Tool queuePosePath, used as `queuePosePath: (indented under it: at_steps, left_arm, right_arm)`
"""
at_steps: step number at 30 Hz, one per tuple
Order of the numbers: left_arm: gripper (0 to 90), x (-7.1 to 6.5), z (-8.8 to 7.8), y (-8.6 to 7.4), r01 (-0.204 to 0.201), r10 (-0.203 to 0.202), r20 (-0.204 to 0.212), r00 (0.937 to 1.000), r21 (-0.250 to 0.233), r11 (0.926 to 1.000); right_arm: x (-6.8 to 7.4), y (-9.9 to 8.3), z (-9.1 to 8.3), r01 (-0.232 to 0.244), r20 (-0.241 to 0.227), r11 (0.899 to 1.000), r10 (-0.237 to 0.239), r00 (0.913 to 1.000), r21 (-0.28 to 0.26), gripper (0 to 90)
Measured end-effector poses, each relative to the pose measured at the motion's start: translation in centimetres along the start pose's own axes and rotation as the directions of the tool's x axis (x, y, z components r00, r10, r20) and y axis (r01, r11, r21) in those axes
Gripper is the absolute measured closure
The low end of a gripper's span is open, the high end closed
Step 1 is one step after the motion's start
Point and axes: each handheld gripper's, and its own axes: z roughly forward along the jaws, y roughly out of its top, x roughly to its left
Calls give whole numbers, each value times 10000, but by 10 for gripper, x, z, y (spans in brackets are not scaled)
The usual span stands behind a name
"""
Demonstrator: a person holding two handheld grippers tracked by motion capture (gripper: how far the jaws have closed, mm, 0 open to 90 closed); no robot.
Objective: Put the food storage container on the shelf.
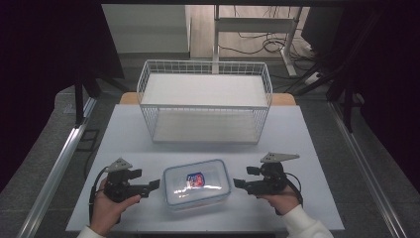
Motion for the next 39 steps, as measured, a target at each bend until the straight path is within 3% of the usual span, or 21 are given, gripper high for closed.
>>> queuePosePath:
  at_steps: [3,7,12,14,16,21,26,29,35,39]
  left_arm:
    - [132,-1,3,-1,355,-361,402,9985,163,9992]
    - [119,-1,7,-3,1031,-1067,1202,9870,359,9940]
    - [115,-3,15,-5,1239,-1335,1627,9776,676,9900]
    - [116,-3,19,-6,1461,-1587,1808,9706,815,9859]
    - [116,-2,23,-8,1630,-1796,1952,9642,981,9817]
    - [121,-4,32,-9,1976,-2224,2360,9460,1243,9724]
    - [140,-5,40,-11,2372,-2732,2855,9186,1545,9591]
    - [147,-5,41,-11,2442,-2841,3043,9092,1630,9559]
    - [191,-4,44,-12,2510,-2951,3061,9051,1758,9519]
    - [224,-3,43,-12,2514,-2947,2910,9102,1771,9515]
  right_arm:
    - [-1,-1,2,-62,-88,9999,63,9999,115,220]
    - [0,-1,5,-44,-265,9998,49,9996,193,220]
    - [-2,3,13,-45,-490,9996,58,9988,268,218]
    - [-6,7,17,-251,-731,9995,265,9970,207,210]
    - [-14,12,26,-795,-1219,9965,819,9891,249,193]
    - [-16,13,37,-932,-1501,9935,1021,9834,651,167]
    - [-16,10,48,-1058,-1671,9883,1233,9782,1097,147]
    - [-20,11,57,-1433,-2182,9798,1716,9607,1393,141]
    - [-25,12,71,-2035,-2704,9645,2437,9314,1683,151]
    - [-24,13,76,-2092,-2772,9593,2568,9258,1898,176]
